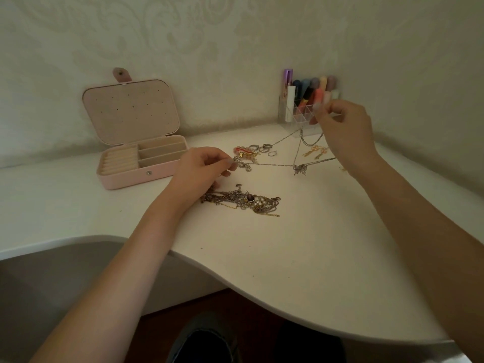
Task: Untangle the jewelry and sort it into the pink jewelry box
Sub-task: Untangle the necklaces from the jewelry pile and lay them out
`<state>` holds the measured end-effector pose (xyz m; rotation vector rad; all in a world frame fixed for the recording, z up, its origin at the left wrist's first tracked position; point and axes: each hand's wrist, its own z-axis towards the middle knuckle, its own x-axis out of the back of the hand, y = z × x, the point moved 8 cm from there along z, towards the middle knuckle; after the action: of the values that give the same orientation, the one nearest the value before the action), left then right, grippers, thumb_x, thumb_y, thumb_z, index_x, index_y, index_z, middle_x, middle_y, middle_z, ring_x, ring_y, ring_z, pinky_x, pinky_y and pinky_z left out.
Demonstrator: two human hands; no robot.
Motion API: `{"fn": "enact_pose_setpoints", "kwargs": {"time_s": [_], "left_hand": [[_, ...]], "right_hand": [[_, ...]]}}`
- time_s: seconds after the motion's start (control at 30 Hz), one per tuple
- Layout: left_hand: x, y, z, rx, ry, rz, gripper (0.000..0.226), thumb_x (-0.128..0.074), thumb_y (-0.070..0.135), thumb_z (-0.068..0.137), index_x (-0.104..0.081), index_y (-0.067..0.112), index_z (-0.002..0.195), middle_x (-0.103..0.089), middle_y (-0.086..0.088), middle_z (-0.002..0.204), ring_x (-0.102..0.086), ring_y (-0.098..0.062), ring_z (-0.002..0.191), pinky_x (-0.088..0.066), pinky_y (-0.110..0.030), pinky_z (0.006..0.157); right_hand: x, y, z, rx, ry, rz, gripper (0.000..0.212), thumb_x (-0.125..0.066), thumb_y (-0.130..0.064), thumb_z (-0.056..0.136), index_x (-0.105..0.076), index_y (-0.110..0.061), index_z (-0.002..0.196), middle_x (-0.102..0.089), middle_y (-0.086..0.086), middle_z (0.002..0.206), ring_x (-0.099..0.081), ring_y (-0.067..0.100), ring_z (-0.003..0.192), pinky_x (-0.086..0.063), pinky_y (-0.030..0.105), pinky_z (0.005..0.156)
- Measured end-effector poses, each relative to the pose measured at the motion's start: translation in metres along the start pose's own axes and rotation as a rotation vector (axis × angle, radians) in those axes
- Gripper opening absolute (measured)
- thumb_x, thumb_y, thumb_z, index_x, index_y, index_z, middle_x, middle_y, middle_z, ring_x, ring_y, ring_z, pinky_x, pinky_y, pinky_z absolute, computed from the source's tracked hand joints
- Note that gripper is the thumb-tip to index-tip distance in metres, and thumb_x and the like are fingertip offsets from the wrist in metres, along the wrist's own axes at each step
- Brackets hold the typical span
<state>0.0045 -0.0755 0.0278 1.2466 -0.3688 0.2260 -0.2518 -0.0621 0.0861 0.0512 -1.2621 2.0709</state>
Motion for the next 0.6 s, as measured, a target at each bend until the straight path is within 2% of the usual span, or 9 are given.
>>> {"fn": "enact_pose_setpoints", "kwargs": {"time_s": [0.13,0.23,0.33,0.43,0.5,0.57,0.6], "left_hand": [[0.01,-0.002,0.002,-0.011,0.115,-0.062,0.018,-0.058,0.015,0.092,-0.072,0.014,0.081,-0.072,-0.005,0.084,-0.067,-0.014,0.082,-0.056,-0.026,0.072],[0.021,-0.006,0.005,0.008,0.212,-0.165,0.023,-0.055,0.013,0.093,-0.068,0.018,0.075,-0.071,-0.003,0.081,-0.069,-0.017,0.081,-0.054,-0.03,0.075],[0.025,-0.007,0.006,0.019,0.252,-0.218,0.024,-0.052,0.011,0.095,-0.064,0.016,0.075,-0.069,-0.003,0.076,-0.07,-0.015,0.072,-0.056,-0.029,0.07],[0.028,-0.006,0.005,0.016,0.307,-0.244,0.023,-0.048,0.014,0.098,-0.058,0.014,0.077,-0.062,-0.003,0.064,-0.063,-0.01,0.053,-0.055,-0.024,0.056],[0.031,-0.005,0.005,-0.001,0.343,-0.194,0.024,-0.045,0.016,0.098,-0.054,0.018,0.076,-0.051,0.0,0.056,-0.049,-0.008,0.043,-0.044,-0.021,0.044],[0.035,-0.004,0.006,-0.037,0.373,-0.147,0.026,-0.043,0.018,0.099,-0.05,0.021,0.074,-0.04,0.0,0.052,-0.035,-0.012,0.043,-0.029,-0.021,0.041],[0.036,-0.004,0.006,-0.042,0.386,-0.157,0.026,-0.042,0.018,0.099,-0.049,0.022,0.074,-0.036,0.0,0.053,-0.031,-0.013,0.044,-0.027,-0.022,0.041]], "right_hand": [[-0.004,0.002,0.0,-0.008,-0.052,-0.007,0.028,-0.053,-0.031,0.095,-0.069,-0.011,0.083,-0.051,-0.015,0.062,-0.044,-0.011,0.044,-0.027,0.011,0.048],[-0.008,0.002,0.0,0.007,-0.104,-0.012,0.027,-0.053,-0.031,0.095,-0.068,-0.013,0.081,-0.058,-0.014,0.076,-0.045,-0.017,0.048,-0.029,0.013,0.056],[-0.009,0.003,0.001,0.012,-0.115,-0.033,0.028,-0.054,-0.032,0.095,-0.069,-0.014,0.081,-0.058,-0.016,0.078,-0.045,-0.016,0.051,-0.031,0.01,0.057],[-0.007,0.004,0.001,0.0,-0.113,-0.046,0.029,-0.054,-0.033,0.095,-0.069,-0.013,0.081,-0.058,-0.014,0.078,-0.045,-0.014,0.05,-0.031,0.006,0.052],[-0.007,0.005,0.0,-0.009,-0.117,-0.061,0.029,-0.055,-0.032,0.094,-0.07,-0.012,0.081,-0.058,-0.011,0.074,-0.045,-0.01,0.046,-0.032,0.007,0.049],[-0.006,0.005,-0.001,-0.022,-0.112,-0.069,0.027,-0.055,-0.029,0.094,-0.07,-0.01,0.082,-0.058,-0.006,0.069,-0.044,-0.005,0.037,-0.03,0.008,0.041],[-0.005,0.006,-0.001,-0.029,-0.102,-0.079,0.026,-0.055,-0.027,0.094,-0.07,-0.009,0.082,-0.058,-0.004,0.068,-0.042,-0.003,0.034,-0.029,0.007,0.038]]}}
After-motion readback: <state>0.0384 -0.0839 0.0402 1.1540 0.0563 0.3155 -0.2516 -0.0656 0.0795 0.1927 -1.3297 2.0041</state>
